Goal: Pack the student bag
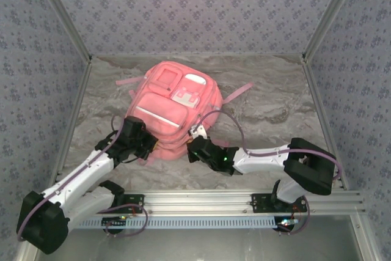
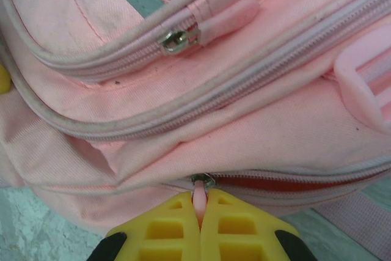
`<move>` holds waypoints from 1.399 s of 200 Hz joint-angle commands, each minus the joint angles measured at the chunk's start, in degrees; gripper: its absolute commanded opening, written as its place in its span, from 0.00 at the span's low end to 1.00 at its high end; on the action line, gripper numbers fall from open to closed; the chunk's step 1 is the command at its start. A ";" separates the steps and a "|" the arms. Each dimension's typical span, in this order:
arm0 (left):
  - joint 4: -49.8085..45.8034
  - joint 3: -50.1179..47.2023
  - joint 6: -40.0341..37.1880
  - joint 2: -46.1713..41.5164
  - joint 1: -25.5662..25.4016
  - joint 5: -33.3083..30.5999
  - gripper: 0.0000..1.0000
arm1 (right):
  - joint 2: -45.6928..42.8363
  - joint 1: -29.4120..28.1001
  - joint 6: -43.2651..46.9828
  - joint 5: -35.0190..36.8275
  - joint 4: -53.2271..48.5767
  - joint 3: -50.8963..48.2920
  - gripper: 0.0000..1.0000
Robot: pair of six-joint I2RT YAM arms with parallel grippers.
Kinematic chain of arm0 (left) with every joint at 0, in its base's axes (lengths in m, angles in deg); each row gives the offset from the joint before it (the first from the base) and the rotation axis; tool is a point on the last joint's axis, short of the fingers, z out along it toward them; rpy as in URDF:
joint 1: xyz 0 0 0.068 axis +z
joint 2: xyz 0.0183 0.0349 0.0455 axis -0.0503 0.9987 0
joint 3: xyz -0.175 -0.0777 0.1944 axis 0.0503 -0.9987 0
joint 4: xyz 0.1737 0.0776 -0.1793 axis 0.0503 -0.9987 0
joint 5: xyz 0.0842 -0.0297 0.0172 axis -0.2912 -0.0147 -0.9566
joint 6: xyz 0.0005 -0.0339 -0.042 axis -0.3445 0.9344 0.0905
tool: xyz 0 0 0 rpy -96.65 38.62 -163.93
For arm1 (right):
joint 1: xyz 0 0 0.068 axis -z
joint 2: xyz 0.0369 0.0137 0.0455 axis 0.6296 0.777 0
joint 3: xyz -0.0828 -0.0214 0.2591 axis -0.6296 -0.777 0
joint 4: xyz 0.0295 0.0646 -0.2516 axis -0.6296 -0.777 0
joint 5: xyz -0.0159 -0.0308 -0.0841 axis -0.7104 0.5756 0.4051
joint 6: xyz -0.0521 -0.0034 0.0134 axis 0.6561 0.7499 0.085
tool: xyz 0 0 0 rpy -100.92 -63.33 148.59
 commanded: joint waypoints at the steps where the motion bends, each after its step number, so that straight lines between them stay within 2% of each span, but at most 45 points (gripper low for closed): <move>1: -0.81 3.41 -1.68 -2.26 0.32 -2.16 0.00 | -2.47 0.24 -0.11 1.73 0.16 -1.03 0.00; 164: -8.44 4.03 -4.97 -10.15 5.05 0.35 0.00 | -7.14 7.47 3.28 0.24 -1.48 -2.72 0.00; 280: -10.95 5.71 -6.66 -11.32 7.75 1.26 0.00 | -11.83 11.14 5.78 1.71 -4.98 -4.58 0.00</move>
